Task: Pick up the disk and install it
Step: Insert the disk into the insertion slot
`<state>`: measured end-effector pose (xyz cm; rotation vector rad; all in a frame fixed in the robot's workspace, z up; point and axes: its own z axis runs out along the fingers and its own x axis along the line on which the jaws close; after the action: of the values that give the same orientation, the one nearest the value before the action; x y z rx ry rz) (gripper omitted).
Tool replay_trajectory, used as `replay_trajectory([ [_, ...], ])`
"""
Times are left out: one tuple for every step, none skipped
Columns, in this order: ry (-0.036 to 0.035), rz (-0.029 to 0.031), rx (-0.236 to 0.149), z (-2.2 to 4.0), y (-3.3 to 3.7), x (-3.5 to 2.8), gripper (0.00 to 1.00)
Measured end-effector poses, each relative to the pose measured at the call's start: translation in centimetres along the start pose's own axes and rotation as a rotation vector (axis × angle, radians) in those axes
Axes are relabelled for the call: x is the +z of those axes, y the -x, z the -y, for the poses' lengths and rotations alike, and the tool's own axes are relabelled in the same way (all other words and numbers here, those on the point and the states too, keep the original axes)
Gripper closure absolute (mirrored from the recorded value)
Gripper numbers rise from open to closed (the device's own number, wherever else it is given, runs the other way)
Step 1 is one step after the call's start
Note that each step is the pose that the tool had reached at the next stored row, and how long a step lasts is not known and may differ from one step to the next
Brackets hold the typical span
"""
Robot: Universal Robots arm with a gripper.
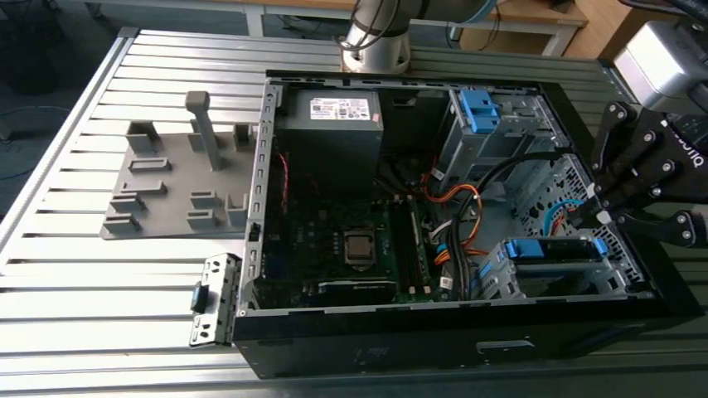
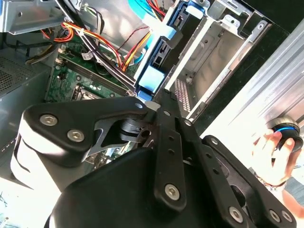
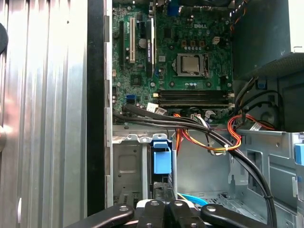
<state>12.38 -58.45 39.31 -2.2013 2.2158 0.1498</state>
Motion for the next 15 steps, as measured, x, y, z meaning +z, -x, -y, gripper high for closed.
replay_trajectory([
  [0.0,0.0,0.0,0.0,0.0,0.0,0.89],
  [0.0,0.0,0.0,0.0,0.0,0.0,0.89],
  [0.0,0.0,0.0,0.0,0.0,0.01,0.89],
  [0.0,0.0,0.0,0.0,0.0,0.01,0.89],
  [0.0,0.0,0.0,0.0,0.0,0.01,0.89],
  [0.0,0.0,0.0,0.0,0.0,0.02,0.89],
  [0.0,0.0,0.0,0.0,0.0,0.02,0.89],
  [0.0,0.0001,0.0,0.0,0.0,0.02,0.89],
  [0.0,0.0002,0.0,0.05,0.0,0.04,0.89],
  [0.0,0.0003,0.0,0.15,-0.01,0.07,0.89],
  [0.0001,0.0003,0.0,0.32,-0.01,0.09,0.89],
  [0.0003,0.0001,0.0,0.59,-0.01,0.11,0.89],
  [0.0005,-0.0001,0.0,0.92,-0.01,0.13,0.89],
  [0.001,0.0001,0.0,1.28,-0.01,0.19,0.89],
  [0.0017,-0.0001,0.0,1.72,-0.01,0.26,0.89],
])
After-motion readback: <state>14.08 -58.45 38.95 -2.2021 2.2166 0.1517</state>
